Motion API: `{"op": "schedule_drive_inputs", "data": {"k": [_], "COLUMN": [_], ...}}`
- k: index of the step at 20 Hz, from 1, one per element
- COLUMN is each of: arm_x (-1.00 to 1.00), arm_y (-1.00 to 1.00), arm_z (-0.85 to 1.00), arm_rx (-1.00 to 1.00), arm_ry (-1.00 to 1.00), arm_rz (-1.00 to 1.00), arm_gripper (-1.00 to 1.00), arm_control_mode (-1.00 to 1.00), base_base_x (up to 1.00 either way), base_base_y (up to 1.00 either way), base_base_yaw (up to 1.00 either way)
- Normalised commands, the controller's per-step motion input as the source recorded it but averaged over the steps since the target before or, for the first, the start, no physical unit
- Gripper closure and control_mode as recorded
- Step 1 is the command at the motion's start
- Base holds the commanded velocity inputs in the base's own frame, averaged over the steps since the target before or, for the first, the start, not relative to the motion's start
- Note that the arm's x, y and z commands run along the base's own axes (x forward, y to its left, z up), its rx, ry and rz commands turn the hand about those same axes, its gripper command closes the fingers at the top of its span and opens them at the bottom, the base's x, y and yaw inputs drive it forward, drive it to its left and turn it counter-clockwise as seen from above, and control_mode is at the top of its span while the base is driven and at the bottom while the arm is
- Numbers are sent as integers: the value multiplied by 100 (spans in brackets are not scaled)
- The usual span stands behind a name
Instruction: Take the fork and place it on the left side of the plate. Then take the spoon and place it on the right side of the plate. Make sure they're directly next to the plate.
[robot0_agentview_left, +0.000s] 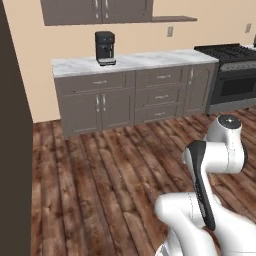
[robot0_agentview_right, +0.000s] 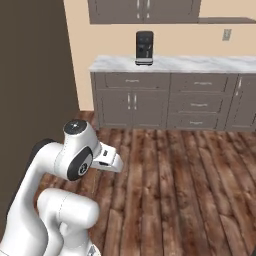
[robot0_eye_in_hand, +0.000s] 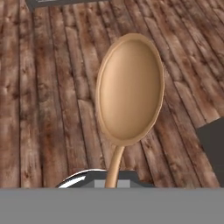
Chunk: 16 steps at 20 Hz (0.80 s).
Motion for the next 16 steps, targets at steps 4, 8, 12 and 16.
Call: {"op": "schedule_drive_inputs", "data": {"k": [4,8,12,16], "arm_x": [0,0,0,0], "arm_y": [0,0,0,0], "arm_z": [0,0,0,0], "arm_rx": [0,0,0,0], "arm_ry": [0,0,0,0], "arm_rz": [0,0,0,0], "arm_gripper": [100,100,100,100], "arm_control_mode": [100,100,100,100], "base_base_x": [-94,-87,-71,-71], "base_base_y": [27,13,-12,-61], "base_base_yaw": [-10,-8,-6,-5]}}
